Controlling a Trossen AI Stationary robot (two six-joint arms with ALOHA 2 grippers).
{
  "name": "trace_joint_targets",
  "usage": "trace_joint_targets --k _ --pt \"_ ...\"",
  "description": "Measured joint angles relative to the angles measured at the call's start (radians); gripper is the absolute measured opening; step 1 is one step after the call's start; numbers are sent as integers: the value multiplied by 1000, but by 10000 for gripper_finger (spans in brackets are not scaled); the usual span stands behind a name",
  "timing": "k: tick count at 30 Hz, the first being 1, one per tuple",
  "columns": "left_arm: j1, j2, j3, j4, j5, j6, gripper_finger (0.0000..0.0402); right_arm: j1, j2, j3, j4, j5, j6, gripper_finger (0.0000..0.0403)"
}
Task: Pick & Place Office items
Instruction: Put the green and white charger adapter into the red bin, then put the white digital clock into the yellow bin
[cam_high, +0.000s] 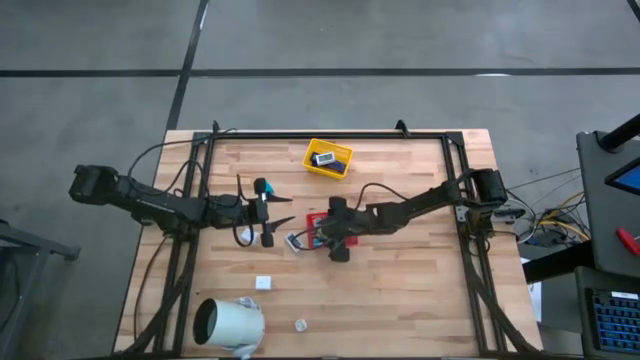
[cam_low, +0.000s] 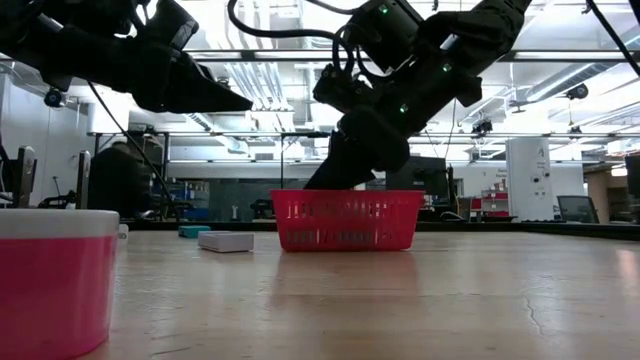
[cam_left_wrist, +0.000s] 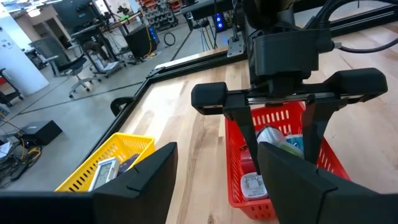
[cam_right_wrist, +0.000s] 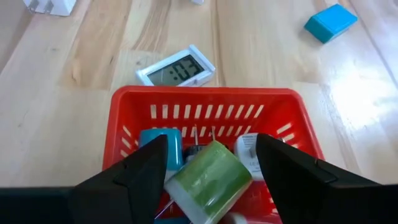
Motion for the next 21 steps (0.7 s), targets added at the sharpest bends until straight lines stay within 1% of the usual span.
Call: trace_joint_targets --k 9,14,19,21 --pt "0 0 0 0 -1 0 227 1 -14 33 2 26 -34 245" --pt "0 0 0 -9 -1 0 227 4 -50 43 23 27 -78 245" --pt "0 -1 0 -44 -1 -17 227 26 -117 6 128 24 -145 242" --pt "1 -2 6 -84 -1 -34 227 38 -149 -15 158 22 -172 242"
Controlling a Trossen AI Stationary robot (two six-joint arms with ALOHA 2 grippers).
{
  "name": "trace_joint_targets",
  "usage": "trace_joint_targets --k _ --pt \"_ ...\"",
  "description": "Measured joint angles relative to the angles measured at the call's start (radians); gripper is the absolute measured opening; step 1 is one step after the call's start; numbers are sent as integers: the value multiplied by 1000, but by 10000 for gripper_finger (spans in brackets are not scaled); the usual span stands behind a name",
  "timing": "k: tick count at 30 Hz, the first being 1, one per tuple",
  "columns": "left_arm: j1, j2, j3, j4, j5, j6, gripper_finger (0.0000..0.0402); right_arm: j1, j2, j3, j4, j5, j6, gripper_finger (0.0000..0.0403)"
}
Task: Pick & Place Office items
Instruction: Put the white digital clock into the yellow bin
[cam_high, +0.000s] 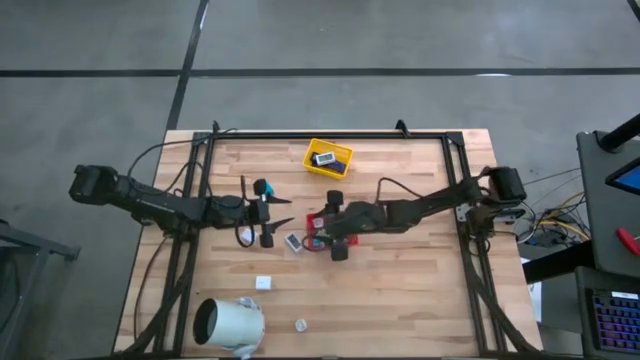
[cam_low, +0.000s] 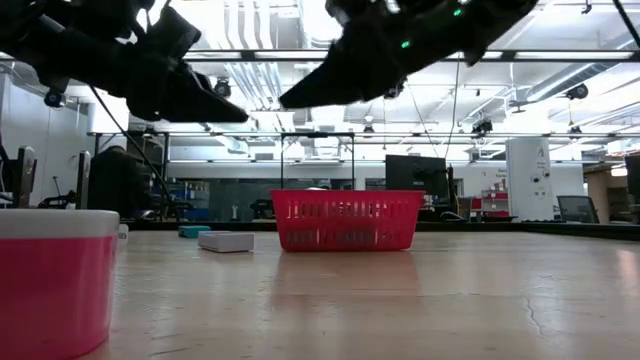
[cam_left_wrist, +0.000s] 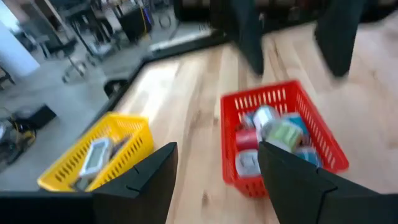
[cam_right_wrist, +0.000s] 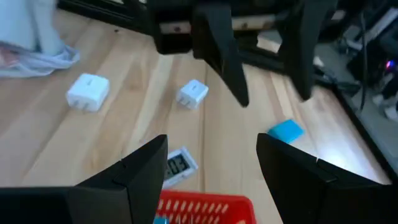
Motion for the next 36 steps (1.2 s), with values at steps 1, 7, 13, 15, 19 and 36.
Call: trace_joint_targets --k 1,7,13,15,19,36 --pt "1 0 7 -30 0 -12 227 7 -13 -9 5 -2 -10 242" --pt "13 -2 90 -270 -1 -72 227 51 -90 -64 35 -20 -38 240" --pt "24 -2 196 -543 37 -125 227 98 -145 -116 42 -26 -61 240" --pt "24 -2 221 -598 99 -129 227 109 -162 -143 38 -25 -64 240" --pt "19 1 241 -628 247 -120 227 114 -179 -187 36 -18 -63 241" --pt "10 336 409 -805 307 -20 227 116 -250 -263 34 -14 -49 237"
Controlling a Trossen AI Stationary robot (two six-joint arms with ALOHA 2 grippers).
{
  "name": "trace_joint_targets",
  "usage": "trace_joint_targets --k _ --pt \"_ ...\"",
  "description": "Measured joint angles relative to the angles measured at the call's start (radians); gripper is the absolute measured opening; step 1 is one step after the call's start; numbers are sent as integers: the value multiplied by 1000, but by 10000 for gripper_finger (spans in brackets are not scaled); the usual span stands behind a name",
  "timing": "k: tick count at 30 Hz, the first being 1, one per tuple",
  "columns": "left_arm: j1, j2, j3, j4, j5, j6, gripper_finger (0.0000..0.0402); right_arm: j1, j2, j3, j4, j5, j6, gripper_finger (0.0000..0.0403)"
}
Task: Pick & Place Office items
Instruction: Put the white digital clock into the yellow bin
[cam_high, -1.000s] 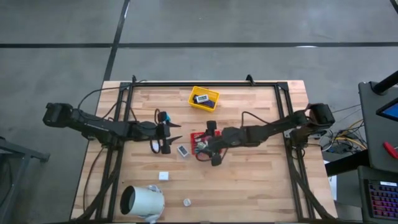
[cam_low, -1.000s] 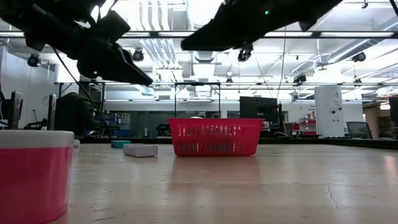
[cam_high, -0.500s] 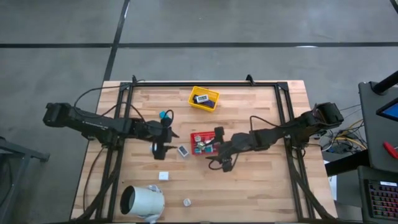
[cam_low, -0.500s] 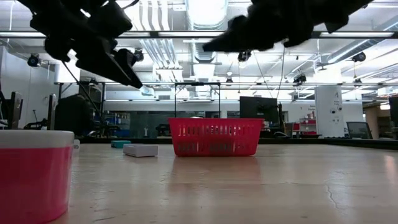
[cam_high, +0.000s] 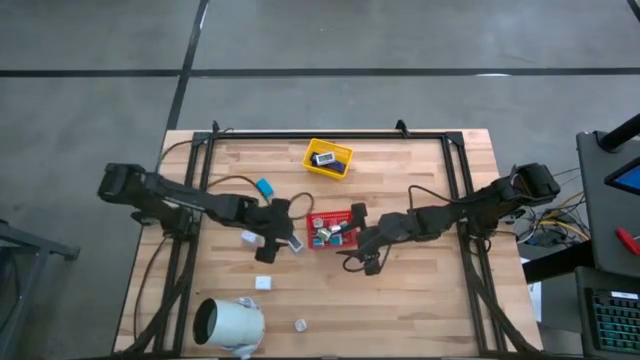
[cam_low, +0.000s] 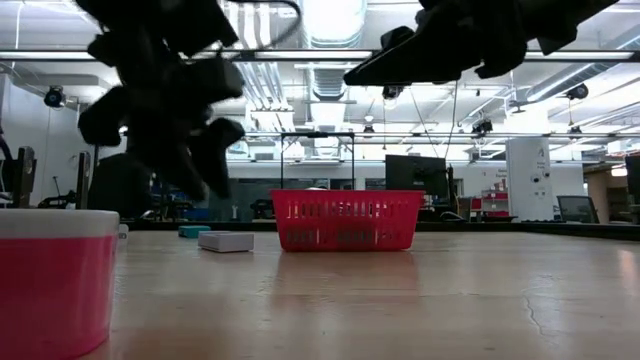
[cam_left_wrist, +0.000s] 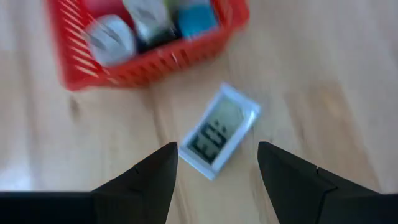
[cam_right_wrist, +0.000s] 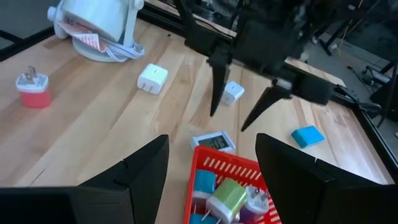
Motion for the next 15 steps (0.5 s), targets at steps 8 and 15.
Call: trace_joint_targets --k 8,15 --pt "-25 153 127 -125 -2 87 227 4 -82 -69 -2 1 40 237" --pt "-35 169 152 -121 -23 186 227 12 -142 -116 0 18 60 237"
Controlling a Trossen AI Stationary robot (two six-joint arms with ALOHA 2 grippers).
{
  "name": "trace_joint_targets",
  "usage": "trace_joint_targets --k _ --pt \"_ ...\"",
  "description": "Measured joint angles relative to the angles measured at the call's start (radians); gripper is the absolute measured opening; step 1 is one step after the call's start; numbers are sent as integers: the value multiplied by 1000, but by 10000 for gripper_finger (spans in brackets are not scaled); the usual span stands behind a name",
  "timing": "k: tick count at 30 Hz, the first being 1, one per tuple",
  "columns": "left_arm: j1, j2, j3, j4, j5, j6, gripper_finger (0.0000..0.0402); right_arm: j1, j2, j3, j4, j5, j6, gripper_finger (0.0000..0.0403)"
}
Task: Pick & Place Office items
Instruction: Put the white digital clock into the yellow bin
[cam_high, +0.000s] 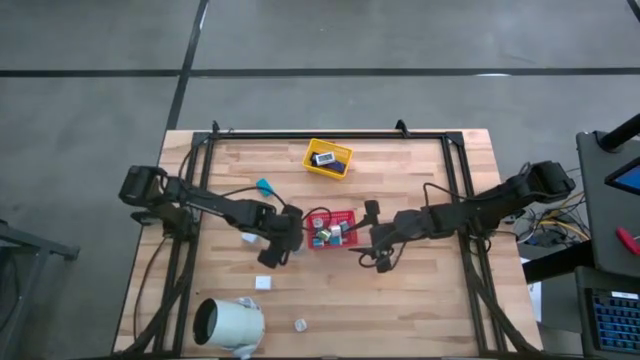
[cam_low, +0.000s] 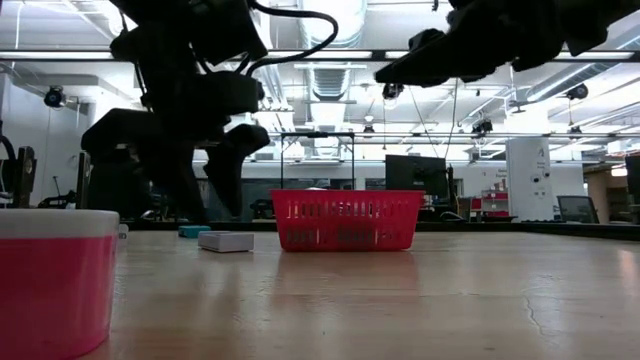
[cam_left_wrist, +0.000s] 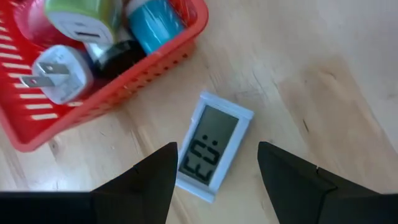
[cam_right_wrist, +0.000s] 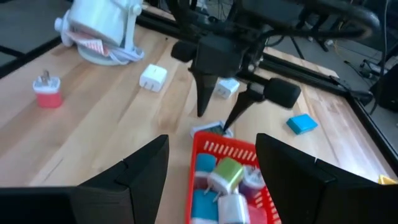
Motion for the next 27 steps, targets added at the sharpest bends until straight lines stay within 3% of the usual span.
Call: trace_joint_targets --k 12,19,27 --pt "5 0 -8 11 0 72 227 8 -39 -30 -4 1 12 237" --pt "3 -2 11 42 -82 22 227 8 -40 -30 -2 1 19 237" --pt "0 -2 7 39 -20 -1 228 8 -40 -31 -2 1 20 237"
